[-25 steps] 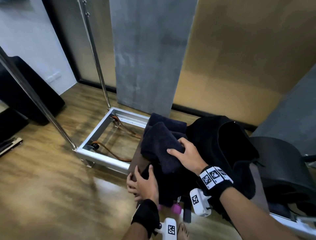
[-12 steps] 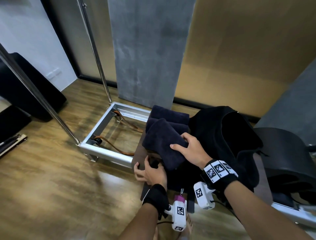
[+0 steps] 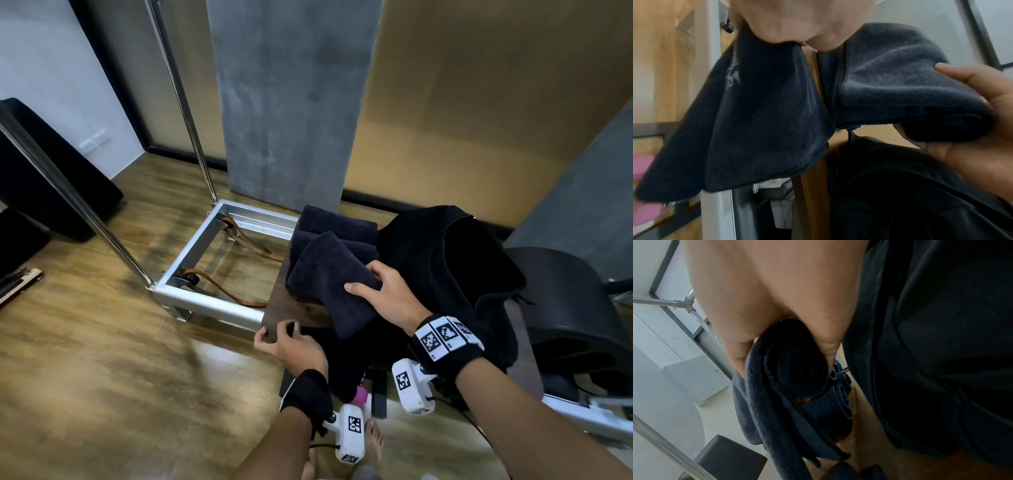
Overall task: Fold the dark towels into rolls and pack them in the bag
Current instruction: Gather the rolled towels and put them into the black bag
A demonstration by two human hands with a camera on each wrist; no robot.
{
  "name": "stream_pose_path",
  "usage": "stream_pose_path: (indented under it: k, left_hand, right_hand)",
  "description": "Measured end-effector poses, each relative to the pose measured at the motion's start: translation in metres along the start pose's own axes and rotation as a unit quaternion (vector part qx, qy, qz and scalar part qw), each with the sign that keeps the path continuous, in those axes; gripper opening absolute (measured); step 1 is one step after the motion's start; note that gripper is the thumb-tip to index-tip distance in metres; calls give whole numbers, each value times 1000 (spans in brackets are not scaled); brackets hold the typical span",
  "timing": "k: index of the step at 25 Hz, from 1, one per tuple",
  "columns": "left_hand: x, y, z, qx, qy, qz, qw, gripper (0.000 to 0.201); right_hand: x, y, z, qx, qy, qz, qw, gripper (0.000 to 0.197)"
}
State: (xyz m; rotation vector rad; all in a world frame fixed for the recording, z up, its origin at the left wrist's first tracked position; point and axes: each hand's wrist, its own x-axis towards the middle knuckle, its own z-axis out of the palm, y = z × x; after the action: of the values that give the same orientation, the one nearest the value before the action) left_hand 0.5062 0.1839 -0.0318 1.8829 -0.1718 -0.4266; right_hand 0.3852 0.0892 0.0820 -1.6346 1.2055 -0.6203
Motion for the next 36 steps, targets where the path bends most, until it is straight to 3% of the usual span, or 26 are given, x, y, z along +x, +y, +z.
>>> stream_pose_path:
  k: [3, 5, 7, 11, 16, 22, 25, 27, 31, 34, 36]
  left_hand:
    - [7, 7, -29, 167, -22, 23, 985, 12]
    - [17, 14, -50, 254, -63, 114, 958, 8]
    - [26, 29, -65, 267, -102, 202, 937, 13]
    - [37, 73, -69, 114, -156, 236, 952, 14]
    - [45, 129, -60, -16, -162, 248, 955, 13]
    - [45, 196, -35, -169, -140, 330, 918, 12]
    - [47, 182, -22, -125, -153, 373, 907, 13]
    - [53, 154, -15, 12, -155, 414, 897, 12]
    - [57, 98, -6, 249, -133, 475, 834, 10]
    - [54, 56, -11, 264, -82, 495, 823, 14]
    - [54, 24, -19, 282, -85, 484, 824, 22]
  right_hand:
    - [0, -5, -4, 4, -2, -4, 1000, 33]
    - [1, -9, -7, 6, -3, -6, 1000, 33]
    - [3, -14, -7, 10, 0, -13, 1000, 34]
    - [5, -24, -6, 15, 11, -17, 1000, 36]
    - [8, -42, -16, 12, 39, -25, 999, 36]
    - [11, -80, -50, 45, 110, -52, 992, 37]
    - [12, -90, -63, 51, 141, -55, 987, 33]
    - [12, -90, -66, 55, 154, -44, 986, 33]
    - [12, -83, -62, 42, 161, -26, 986, 35]
    - [13, -78, -57, 41, 153, -21, 987, 37]
    - [14, -75, -55, 47, 148, -16, 988, 41]
